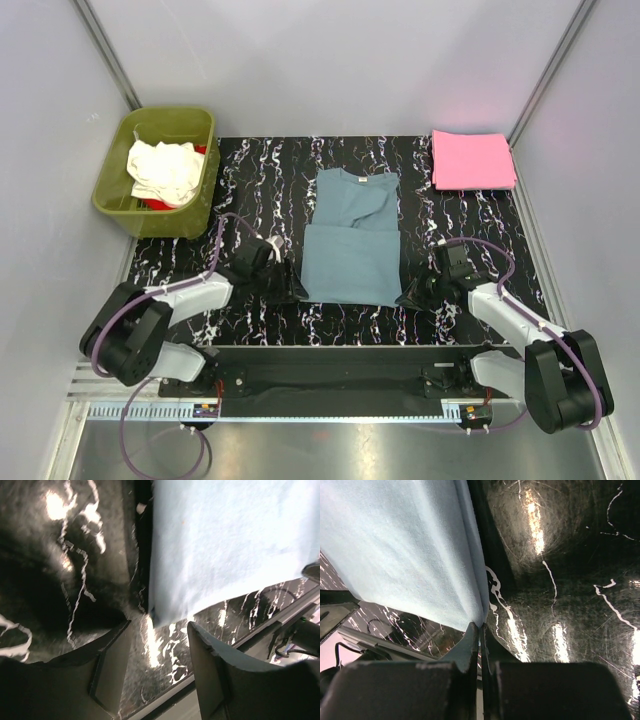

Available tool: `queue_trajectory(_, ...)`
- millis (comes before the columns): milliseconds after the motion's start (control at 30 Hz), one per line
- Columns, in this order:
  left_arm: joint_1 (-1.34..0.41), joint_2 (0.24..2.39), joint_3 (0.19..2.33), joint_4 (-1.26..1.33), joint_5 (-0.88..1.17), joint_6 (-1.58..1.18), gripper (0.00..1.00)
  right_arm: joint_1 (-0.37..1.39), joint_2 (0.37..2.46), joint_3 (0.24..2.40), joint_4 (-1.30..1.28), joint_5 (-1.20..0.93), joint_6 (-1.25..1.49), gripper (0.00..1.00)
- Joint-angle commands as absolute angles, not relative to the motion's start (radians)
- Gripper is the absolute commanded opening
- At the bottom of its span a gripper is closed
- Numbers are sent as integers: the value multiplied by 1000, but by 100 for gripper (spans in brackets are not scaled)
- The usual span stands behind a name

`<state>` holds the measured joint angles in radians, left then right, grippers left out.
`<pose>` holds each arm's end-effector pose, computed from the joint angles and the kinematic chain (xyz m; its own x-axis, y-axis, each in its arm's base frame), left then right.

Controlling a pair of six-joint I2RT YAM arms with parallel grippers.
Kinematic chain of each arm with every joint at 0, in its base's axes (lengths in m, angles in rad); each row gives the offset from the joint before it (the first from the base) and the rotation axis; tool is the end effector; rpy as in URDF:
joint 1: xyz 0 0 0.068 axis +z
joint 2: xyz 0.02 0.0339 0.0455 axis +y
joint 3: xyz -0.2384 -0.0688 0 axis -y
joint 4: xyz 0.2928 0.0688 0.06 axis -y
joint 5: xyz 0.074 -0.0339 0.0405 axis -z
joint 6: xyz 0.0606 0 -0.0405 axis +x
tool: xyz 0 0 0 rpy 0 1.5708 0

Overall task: Fold and stack the t-shirts
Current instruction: Fold the tshirt

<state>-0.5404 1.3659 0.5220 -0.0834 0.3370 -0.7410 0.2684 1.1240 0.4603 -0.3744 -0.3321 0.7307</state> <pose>0.2380 -0.1662 0.0630 -0.9487 -0.1737 -0.2641 0.0207 0.7996 -0.6002 0.2370 0.0857 0.0823 -0.8924 0.4089 -0.1908 0.2487 0.7986 0.5481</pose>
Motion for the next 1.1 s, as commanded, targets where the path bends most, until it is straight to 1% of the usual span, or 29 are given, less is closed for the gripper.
queue_trajectory(0, -543, 1417, 515, -35, 316, -726, 55, 276, 1111, 457, -385, -304, 744, 0)
queue_trajectory(100, -543, 1462, 522, -29, 331, -727, 48, 275, 1117, 459, -385, -302, 744, 0)
queue_trajectory(200, -543, 1488, 522, -49, 315, -730, 38, 276, 1118, 459, -385, -298, 749, 0)
queue_trajectory(233, -543, 1488, 522, -51, 313, -730, 26, 275, 1117, 459, -390, -288, 749, 0)
queue_trajectory(300, -543, 1480, 525, -58, 311, -741, 7, 276, 1112, 462, -396, -282, 750, 0)
queue_trajectory(333, -543, 1471, 528, -66, 313, -744, 0, 275, 1109, 462, -402, -276, 752, 0)
queue_trajectory(533, -577, 1330, 621, -231, 250, -741, 0, 275, 982, 462, -494, -258, 773, 0)
queue_trajectory(633, -577, 1310, 678, -279, 255, -750, 0, 276, 916, 462, -494, -290, 807, 0)
queue_trajectory(733, -577, 1327, 730, -316, 258, -758, 0, 278, 882, 483, -509, -276, 819, 0)
queue_trajectory(900, -575, 1345, 790, -373, 229, -746, 0, 276, 885, 506, -502, -272, 810, 0)
queue_trajectory(1067, -551, 1382, 920, -408, 207, -710, 0, 278, 955, 616, -509, -220, 779, 0)
